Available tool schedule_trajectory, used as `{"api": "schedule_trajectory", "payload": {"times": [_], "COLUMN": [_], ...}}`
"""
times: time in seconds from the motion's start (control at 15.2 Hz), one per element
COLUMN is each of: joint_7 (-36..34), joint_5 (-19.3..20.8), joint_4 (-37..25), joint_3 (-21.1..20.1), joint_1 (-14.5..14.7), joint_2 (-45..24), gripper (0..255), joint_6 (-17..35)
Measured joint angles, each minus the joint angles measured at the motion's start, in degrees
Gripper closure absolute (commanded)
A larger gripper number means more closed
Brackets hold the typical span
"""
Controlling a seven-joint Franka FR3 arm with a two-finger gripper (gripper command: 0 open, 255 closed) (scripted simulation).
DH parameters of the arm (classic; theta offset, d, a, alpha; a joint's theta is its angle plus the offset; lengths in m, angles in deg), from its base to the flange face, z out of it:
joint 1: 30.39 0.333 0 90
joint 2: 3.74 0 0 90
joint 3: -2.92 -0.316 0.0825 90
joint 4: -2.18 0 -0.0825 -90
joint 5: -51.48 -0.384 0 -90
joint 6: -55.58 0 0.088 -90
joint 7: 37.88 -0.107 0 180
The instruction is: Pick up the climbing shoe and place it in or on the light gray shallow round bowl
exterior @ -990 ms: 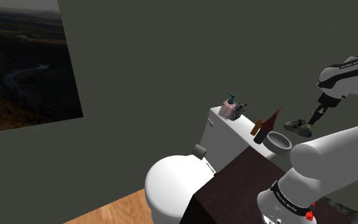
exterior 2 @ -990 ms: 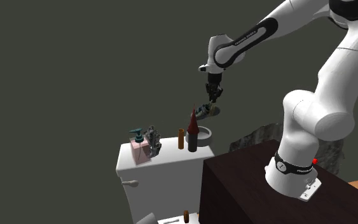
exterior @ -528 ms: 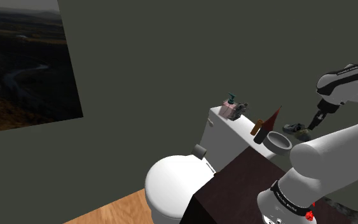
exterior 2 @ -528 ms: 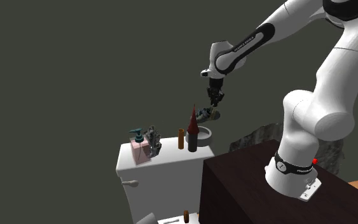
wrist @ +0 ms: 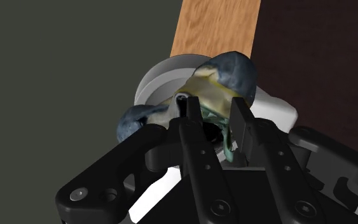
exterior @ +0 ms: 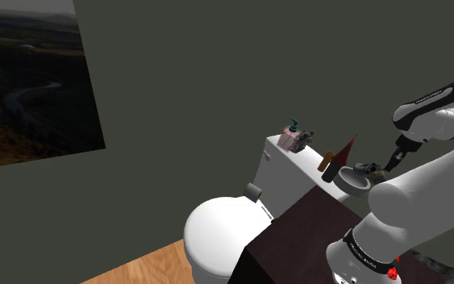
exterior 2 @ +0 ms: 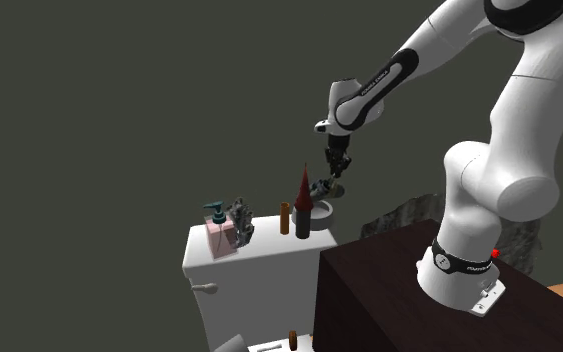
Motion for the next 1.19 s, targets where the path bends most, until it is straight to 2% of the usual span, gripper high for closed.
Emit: {"api": "schedule_trajectory", "payload": {"times": [0.26, 0.59, 0.99, 1.06, 1.19], "joint_7": [2.07, 5.99, 6.59, 6.65, 6.62], "joint_5": [-2.87, -8.31, -9.36, -9.42, -9.32], "joint_4": [1.0, 2.22, 2.21, 2.17, 2.19], "joint_3": [1.5, 2.95, 2.98, 3.0, 2.91], "joint_1": [1.1, 2.38, 2.66, 2.67, 2.73], "joint_2": [-3.56, -8.68, -9.44, -9.47, -9.4], "gripper": [255, 255, 255, 0, 0], "joint_6": [3.84, 8.67, 9.42, 9.4, 9.53]}}
